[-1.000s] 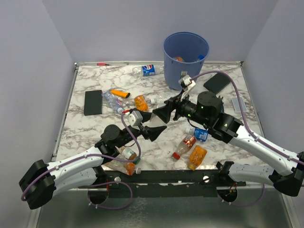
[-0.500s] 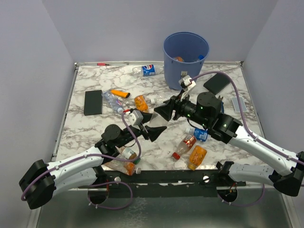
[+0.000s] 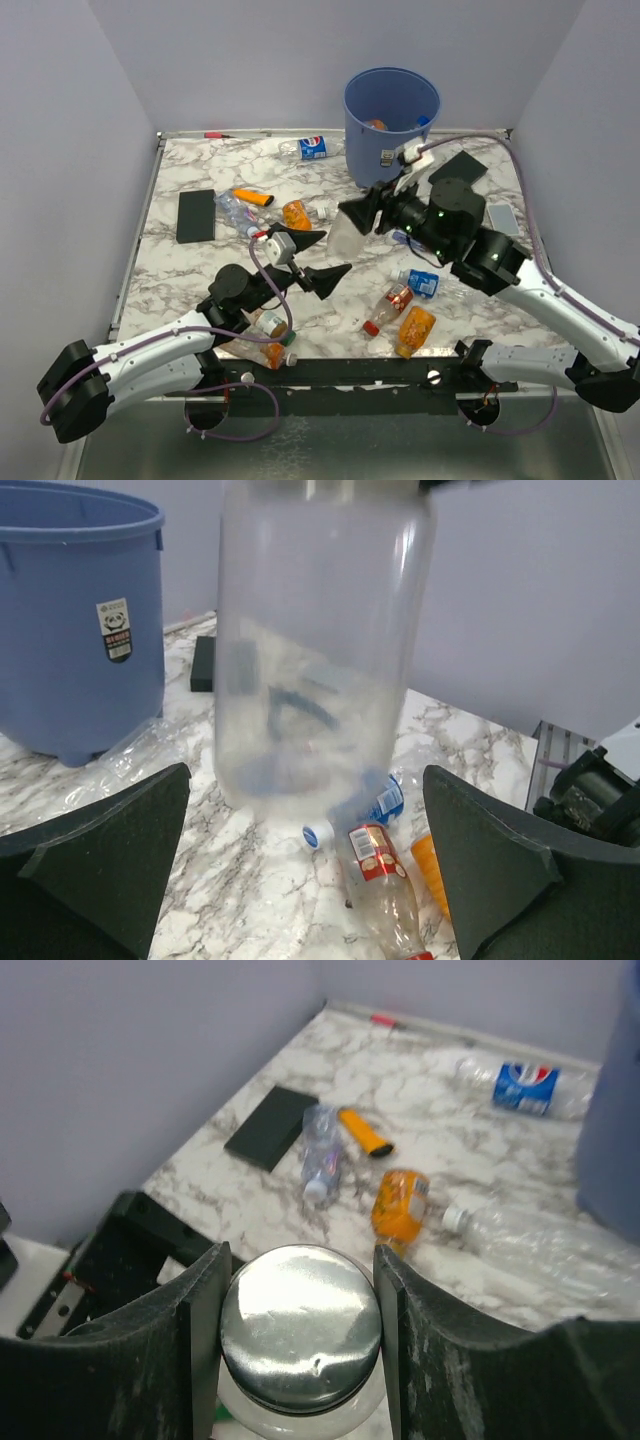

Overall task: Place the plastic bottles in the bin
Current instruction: Pick up the plastic bottle at the center of the board, then place the plastic bottle in the trash bin.

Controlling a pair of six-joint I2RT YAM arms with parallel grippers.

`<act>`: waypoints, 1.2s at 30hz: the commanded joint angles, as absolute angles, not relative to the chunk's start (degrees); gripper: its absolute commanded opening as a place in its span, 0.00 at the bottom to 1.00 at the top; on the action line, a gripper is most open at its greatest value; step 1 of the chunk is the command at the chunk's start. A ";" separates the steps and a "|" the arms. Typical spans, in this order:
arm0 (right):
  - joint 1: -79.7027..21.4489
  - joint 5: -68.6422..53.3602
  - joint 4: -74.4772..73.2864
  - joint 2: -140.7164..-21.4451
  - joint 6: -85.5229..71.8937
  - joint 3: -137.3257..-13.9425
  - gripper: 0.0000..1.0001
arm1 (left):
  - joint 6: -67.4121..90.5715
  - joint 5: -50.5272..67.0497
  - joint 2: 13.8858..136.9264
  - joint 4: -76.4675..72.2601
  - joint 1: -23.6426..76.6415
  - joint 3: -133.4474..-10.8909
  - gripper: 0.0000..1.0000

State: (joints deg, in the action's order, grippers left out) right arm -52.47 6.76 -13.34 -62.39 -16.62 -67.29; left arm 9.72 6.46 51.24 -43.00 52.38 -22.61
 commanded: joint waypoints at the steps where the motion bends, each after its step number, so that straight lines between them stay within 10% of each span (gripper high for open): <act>1: -52.82 23.23 -17.97 -63.31 -7.22 -81.70 0.00 | 8.31 0.64 49.25 -43.28 52.92 -23.46 0.99; 7: -49.12 41.49 -4.48 -69.84 8.75 -92.69 0.00 | 5.01 -10.95 48.17 -39.28 53.10 -24.69 0.99; 18: -20.57 29.76 -0.45 -95.62 -7.40 -112.70 0.00 | 2.15 -24.77 47.37 -36.14 53.18 -25.21 0.99; 36: -18.02 32.20 6.20 -119.34 3.06 -114.63 0.00 | 1.24 -26.70 49.09 -34.21 53.35 -26.17 0.99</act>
